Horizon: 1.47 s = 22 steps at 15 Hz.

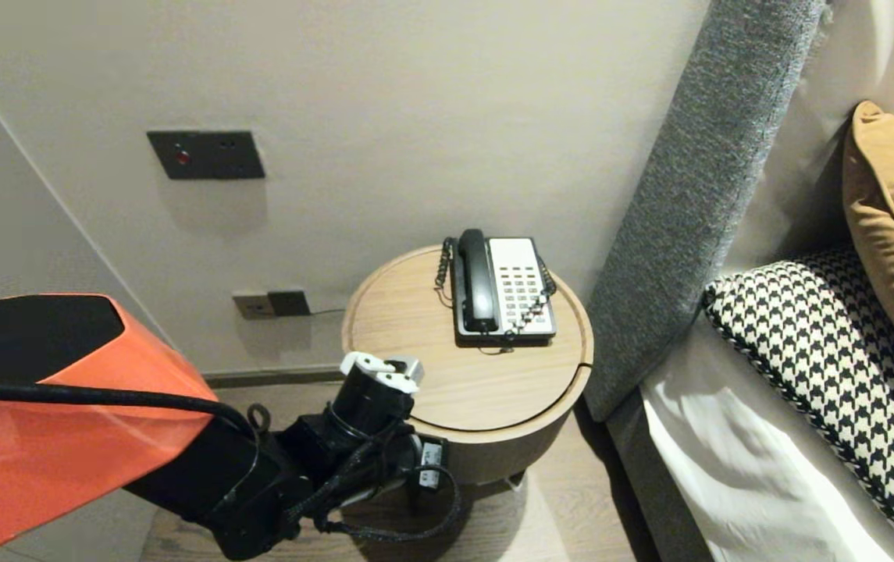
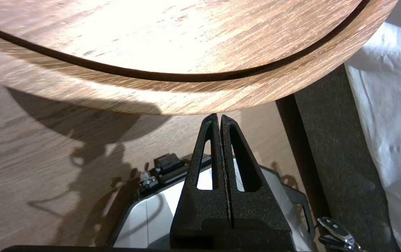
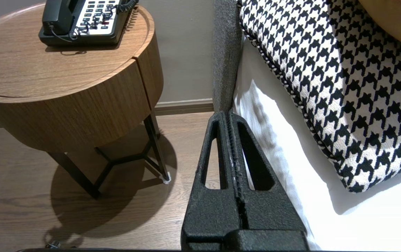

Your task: Close the nightstand drawer, then open the nightstand drawer

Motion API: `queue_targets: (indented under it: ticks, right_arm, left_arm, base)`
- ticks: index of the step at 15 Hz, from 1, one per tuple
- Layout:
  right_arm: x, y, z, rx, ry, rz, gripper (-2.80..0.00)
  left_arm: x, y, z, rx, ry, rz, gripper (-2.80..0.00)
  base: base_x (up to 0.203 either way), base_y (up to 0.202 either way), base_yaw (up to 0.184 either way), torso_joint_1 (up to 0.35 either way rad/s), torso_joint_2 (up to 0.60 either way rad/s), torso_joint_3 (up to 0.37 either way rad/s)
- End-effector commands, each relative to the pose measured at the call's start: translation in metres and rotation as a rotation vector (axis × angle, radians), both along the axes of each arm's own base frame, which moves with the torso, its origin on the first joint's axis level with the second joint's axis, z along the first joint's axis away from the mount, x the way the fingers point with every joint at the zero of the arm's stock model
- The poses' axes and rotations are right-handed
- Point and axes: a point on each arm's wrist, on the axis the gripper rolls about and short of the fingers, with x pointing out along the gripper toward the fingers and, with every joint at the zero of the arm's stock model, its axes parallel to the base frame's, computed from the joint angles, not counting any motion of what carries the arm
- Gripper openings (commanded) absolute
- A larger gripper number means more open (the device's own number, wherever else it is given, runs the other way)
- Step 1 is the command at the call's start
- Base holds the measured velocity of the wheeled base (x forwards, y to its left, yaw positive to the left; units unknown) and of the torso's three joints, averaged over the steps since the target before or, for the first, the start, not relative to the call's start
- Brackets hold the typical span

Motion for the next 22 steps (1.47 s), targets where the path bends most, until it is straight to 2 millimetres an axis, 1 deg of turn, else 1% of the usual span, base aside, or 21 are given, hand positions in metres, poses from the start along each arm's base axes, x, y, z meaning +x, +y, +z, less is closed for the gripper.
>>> queue_targets:
  ticks: [1, 3, 6, 8, 10, 13, 15, 18, 22]
  right_arm:
    - [0.003, 0.000, -0.011, 0.000, 0.039, 0.000, -2.80]
    - [0.003, 0.000, -0.011, 0.000, 0.039, 0.000, -2.80]
    - [0.003, 0.000, -0.011, 0.000, 0.039, 0.000, -2.80]
    - [0.003, 0.000, -0.011, 0.000, 0.039, 0.000, -2.80]
    - [0.003, 0.000, -0.011, 0.000, 0.039, -0.002, -2.80]
    - [0.003, 0.000, -0.011, 0.000, 0.039, 0.000, -2.80]
    - [0.003, 0.000, -0.011, 0.000, 0.039, 0.000, -2.80]
    - [0.003, 0.000, -0.011, 0.000, 0.039, 0.000, -2.80]
    - [0.003, 0.000, -0.011, 0.000, 0.039, 0.000, -2.80]
  left_arm:
    - [0.006, -0.001, -0.002, -0.006, -0.001, 0.014, -2.80]
    - [0.009, 0.001, 0.000, -0.011, -0.008, 0.024, -2.80]
    - [0.006, 0.003, 0.006, -0.021, -0.018, 0.024, -2.80]
    - [-0.002, 0.008, 0.016, -0.030, -0.032, 0.014, -2.80]
    - [-0.015, 0.018, 0.024, -0.032, -0.033, 0.004, -2.80]
    - [-0.042, 0.038, 0.021, 0.003, 0.004, -0.013, -2.80]
    - [-0.054, 0.051, 0.028, -0.010, -0.002, -0.007, -2.80]
    - [-0.068, 0.077, 0.050, -0.053, -0.051, 0.033, -2.80]
    - [-0.078, 0.134, 0.079, -0.084, -0.105, 0.191, -2.80]
  base:
    - [0.000, 0.000, 0.000, 0.000, 0.00, 0.000]
    - [0.000, 0.000, 0.000, 0.000, 0.00, 0.000]
    - [0.000, 0.000, 0.000, 0.000, 0.00, 0.000]
    - [0.000, 0.000, 0.000, 0.000, 0.00, 0.000]
    - [0.000, 0.000, 0.000, 0.000, 0.00, 0.000]
    - [0.000, 0.000, 0.000, 0.000, 0.00, 0.000]
    - [0.000, 0.000, 0.000, 0.000, 0.00, 0.000]
    - [0.000, 0.000, 0.000, 0.000, 0.00, 0.000]
    - [0.000, 0.000, 0.000, 0.000, 0.00, 0.000]
